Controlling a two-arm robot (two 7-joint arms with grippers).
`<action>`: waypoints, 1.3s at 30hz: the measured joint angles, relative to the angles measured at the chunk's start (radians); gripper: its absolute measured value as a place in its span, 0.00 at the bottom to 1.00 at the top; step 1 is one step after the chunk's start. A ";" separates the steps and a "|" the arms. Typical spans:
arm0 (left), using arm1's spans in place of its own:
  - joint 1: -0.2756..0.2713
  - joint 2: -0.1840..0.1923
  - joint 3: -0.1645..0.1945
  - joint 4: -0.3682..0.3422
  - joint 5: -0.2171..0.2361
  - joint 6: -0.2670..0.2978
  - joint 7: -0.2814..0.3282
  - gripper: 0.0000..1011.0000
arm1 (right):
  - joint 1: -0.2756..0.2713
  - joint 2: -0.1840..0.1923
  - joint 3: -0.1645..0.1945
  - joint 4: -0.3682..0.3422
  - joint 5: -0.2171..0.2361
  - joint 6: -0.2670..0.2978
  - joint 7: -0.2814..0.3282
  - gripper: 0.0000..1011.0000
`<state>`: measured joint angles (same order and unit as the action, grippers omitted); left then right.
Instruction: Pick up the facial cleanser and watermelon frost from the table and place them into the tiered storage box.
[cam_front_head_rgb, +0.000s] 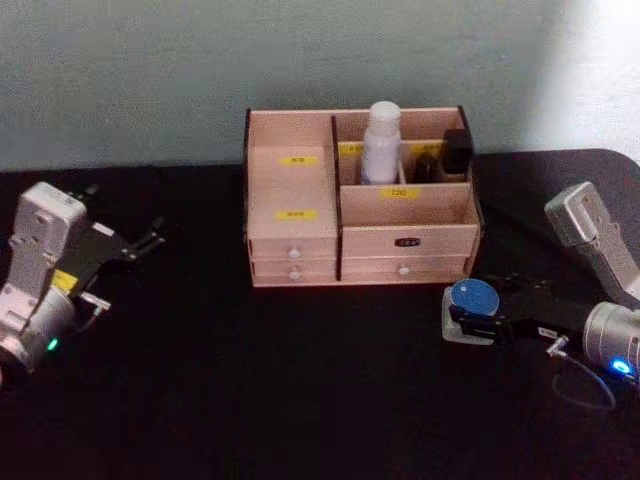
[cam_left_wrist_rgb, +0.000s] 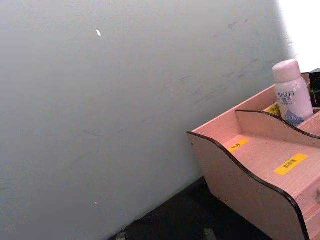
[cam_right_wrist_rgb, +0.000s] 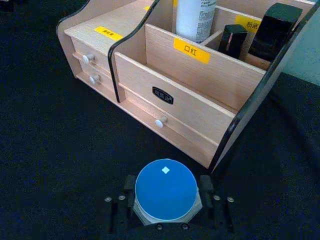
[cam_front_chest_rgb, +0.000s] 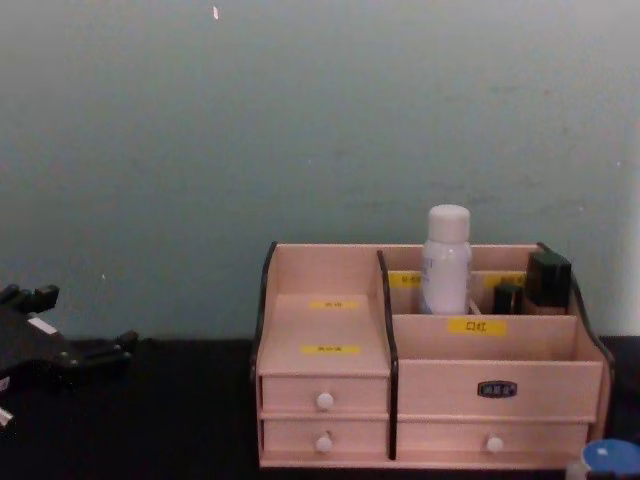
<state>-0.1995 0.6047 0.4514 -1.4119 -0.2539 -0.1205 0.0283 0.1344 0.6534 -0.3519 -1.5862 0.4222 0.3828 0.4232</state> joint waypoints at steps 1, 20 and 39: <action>0.000 0.000 0.000 0.000 0.000 0.000 0.000 0.99 | 0.000 0.000 0.000 0.000 0.000 0.000 0.000 0.80; 0.000 0.000 0.000 0.000 0.000 0.000 0.000 0.99 | 0.000 0.000 0.000 0.000 0.001 0.000 0.000 0.70; 0.000 0.000 0.000 0.000 0.000 0.000 0.000 0.99 | 0.004 0.020 0.003 -0.021 0.029 -0.030 0.051 0.70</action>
<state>-0.1995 0.6047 0.4514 -1.4119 -0.2539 -0.1205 0.0283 0.1386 0.6735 -0.3489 -1.6070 0.4516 0.3529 0.4737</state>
